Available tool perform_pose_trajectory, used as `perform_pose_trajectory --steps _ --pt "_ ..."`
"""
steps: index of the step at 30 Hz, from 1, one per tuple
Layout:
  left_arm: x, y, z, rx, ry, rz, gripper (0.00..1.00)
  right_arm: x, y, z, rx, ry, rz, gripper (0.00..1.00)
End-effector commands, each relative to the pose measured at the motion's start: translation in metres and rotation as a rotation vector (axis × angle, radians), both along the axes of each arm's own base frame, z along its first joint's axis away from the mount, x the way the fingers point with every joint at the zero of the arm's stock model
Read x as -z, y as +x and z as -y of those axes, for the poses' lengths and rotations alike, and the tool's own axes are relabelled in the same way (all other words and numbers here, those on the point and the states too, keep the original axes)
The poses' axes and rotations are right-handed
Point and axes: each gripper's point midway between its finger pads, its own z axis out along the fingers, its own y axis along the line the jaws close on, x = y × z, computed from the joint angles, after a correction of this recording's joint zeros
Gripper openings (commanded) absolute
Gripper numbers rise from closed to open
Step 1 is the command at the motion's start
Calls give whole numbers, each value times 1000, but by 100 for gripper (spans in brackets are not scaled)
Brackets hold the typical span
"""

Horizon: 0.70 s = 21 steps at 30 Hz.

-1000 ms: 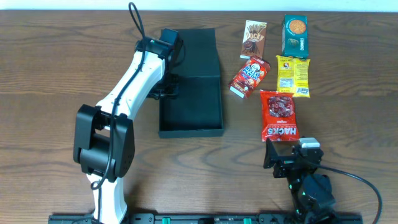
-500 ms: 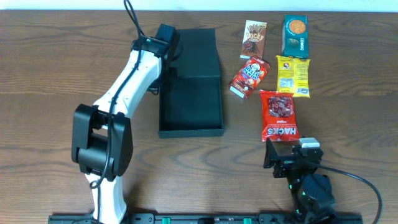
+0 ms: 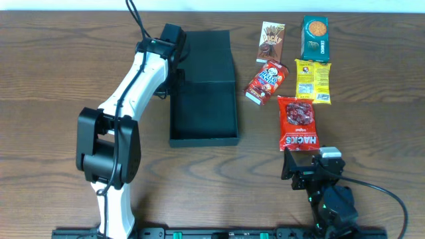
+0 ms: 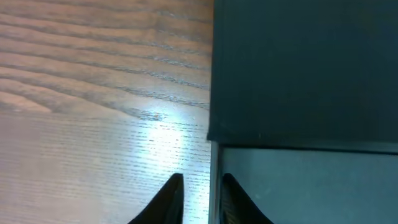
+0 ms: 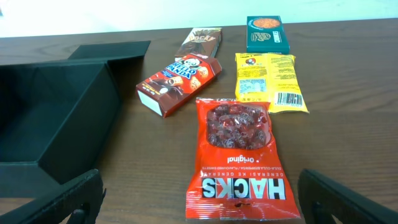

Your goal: Pack container

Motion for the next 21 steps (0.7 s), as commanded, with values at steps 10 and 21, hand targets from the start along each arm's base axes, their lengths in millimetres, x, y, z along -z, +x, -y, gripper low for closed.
perform_pose_trajectory --steps 10,21 --pt "23 12 4 13 -8 4 6 4 0 2 6 -19 -4 99" --pt "21 23 19 -2 -86 47 6 4 0 2 6 -19 -4 99"
